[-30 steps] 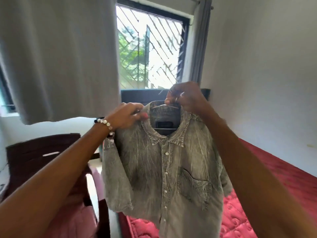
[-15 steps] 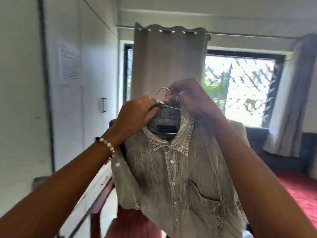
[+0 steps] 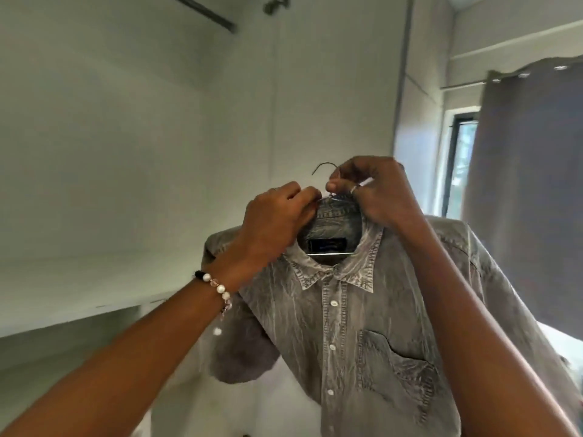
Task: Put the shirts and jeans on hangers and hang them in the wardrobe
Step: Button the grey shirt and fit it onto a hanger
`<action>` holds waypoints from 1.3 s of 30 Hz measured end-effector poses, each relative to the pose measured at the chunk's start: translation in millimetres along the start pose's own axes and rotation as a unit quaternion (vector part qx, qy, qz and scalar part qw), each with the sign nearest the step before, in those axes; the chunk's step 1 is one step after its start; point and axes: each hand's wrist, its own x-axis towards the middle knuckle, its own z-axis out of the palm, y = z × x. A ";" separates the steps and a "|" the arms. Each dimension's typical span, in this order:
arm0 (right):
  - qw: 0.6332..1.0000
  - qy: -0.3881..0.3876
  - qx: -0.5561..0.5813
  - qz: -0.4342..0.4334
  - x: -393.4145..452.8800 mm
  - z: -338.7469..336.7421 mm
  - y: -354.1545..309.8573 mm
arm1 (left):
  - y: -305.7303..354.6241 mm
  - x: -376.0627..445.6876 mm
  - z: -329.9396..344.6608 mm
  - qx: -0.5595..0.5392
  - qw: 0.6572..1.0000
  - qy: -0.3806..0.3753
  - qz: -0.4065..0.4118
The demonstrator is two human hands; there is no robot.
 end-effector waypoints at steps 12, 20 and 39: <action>0.963 -0.114 0.175 -0.168 72.6 190.7 -103.6 | -179.5 -25.9 -176.2 0.219 0.969 -0.060 -0.097; 0.946 -0.102 -0.118 -0.283 144.2 275.5 -92.5 | -281.5 8.7 -196.0 0.271 0.953 -0.070 -0.111; 0.915 0.038 -0.340 -0.211 366.4 344.4 11.4 | -466.1 135.4 -63.4 0.231 0.968 0.011 -0.094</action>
